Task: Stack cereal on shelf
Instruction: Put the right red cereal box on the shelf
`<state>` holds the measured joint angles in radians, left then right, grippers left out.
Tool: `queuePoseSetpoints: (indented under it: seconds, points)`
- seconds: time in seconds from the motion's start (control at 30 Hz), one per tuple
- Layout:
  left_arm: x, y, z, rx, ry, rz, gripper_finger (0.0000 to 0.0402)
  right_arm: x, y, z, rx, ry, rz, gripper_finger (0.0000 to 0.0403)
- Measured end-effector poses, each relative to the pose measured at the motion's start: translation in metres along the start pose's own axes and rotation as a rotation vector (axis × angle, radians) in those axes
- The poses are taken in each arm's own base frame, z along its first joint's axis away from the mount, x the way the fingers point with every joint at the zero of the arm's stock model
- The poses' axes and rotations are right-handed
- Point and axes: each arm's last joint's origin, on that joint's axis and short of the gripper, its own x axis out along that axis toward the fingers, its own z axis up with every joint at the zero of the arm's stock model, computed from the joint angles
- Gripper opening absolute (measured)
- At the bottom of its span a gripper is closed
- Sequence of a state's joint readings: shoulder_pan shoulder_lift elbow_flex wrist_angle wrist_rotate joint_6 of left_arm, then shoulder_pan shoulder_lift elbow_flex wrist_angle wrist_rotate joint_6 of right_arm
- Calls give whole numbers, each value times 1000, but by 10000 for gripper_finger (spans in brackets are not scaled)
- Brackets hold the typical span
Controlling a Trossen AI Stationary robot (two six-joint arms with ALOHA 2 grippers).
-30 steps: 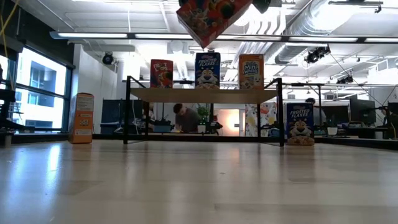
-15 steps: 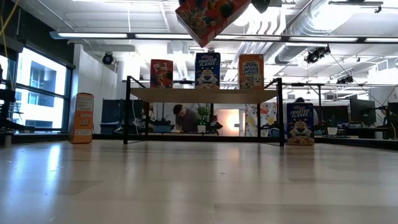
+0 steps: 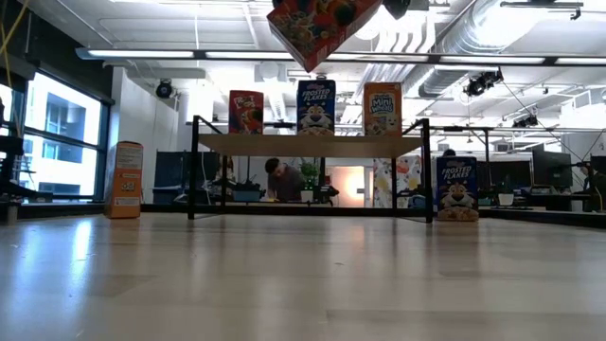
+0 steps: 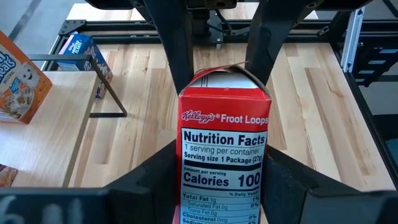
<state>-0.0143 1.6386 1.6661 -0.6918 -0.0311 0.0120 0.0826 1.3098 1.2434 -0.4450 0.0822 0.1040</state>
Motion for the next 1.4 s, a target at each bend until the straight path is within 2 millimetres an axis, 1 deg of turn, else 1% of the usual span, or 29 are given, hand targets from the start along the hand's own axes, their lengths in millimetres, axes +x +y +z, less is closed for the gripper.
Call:
queuePoseSetpoints:
  seconds: [0.4, 0.5, 0.6, 0.83, 0.93, 1.03, 1.13, 1.23, 1.4]
  points:
    - [0, 0, 0, -4, 0, -25, 170, 0, 0, 0, 10, 2, 4, 138]
    - [0, -1, 0, -4, 0, -28, 170, 0, 0, 0, 8, 4, 14, 143]
    - [0, -1, 0, -4, 0, -31, 170, 0, 1, 0, 7, 6, 20, 162]
    - [0, -1, 0, -2, -1, -30, 170, -1, 0, -3, -19, 33, 9, 227]
    - [0, -1, 0, 18, -1, -30, 170, -4, 0, -2, -22, 22, 11, 241]
    - [0, -1, 0, 33, -2, -30, 170, -12, 0, 0, -23, 2, 14, 243]
    - [0, -1, 0, 33, -2, -30, 170, -26, -1, 3, -22, -24, 33, 243]
    - [0, -1, 0, 34, -2, -30, 170, -45, -2, 4, -37, -51, 39, 243]
    - [0, -1, 0, 37, -2, -30, 170, -79, -5, 0, -76, -78, 40, 244]
